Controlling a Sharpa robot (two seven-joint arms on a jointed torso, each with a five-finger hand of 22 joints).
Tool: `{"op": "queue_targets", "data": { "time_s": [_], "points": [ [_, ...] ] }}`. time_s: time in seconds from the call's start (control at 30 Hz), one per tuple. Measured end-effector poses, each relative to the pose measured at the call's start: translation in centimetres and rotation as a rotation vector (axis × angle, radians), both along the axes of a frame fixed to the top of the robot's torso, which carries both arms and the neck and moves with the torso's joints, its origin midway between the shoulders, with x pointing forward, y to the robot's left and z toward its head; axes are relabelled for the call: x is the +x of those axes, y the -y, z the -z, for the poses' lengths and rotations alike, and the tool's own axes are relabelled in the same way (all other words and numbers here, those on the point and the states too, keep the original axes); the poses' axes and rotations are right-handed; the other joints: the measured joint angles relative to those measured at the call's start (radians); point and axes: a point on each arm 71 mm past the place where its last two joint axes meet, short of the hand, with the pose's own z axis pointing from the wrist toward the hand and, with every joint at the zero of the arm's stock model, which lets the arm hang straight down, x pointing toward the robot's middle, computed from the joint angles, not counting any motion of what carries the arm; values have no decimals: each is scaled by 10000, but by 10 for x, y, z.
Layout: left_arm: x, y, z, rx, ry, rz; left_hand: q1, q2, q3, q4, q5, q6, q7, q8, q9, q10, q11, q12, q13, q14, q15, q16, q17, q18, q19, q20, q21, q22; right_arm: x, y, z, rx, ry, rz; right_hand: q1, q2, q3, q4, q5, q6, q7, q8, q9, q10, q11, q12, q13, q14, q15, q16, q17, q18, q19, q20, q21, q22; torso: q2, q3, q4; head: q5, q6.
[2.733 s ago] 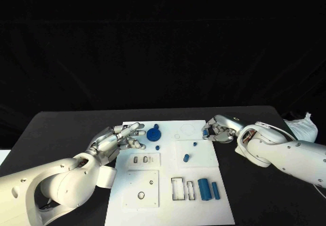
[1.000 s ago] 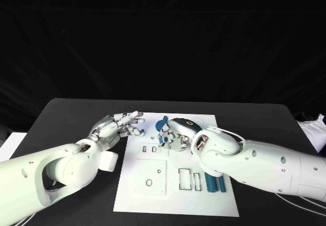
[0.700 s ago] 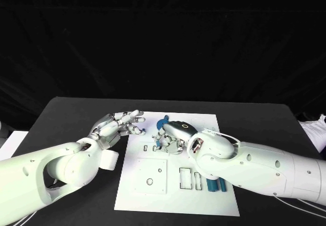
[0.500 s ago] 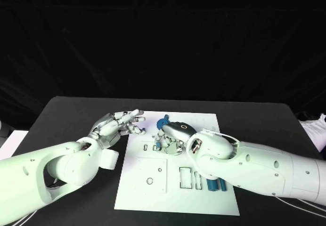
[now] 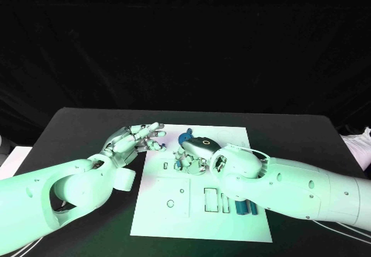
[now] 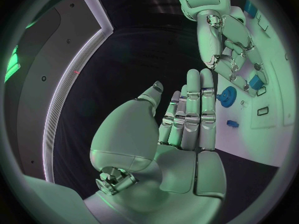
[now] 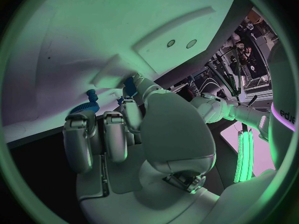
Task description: Assemble the parts on the task board
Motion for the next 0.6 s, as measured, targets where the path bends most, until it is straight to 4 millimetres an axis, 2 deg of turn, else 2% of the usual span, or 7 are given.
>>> {"op": "queue_targets", "data": {
  "time_s": [0.6],
  "points": [
    [0, 0, 0, 1, -4, 3, 0, 0, 39, -39, 0, 0, 0, 0, 0, 0, 0, 0, 0, -35, 35, 0, 16, 1, 0, 0, 0, 0, -1, 5, 0, -286, 149, 59, -135, -4, -3, 1, -39, -45, -23, -60, -20, -17, 18, -92, 4, 0, 0, 0, -2, 0, 0, 0, 0, 8, -3, 0, 1, -28, -29]
  ]
}}
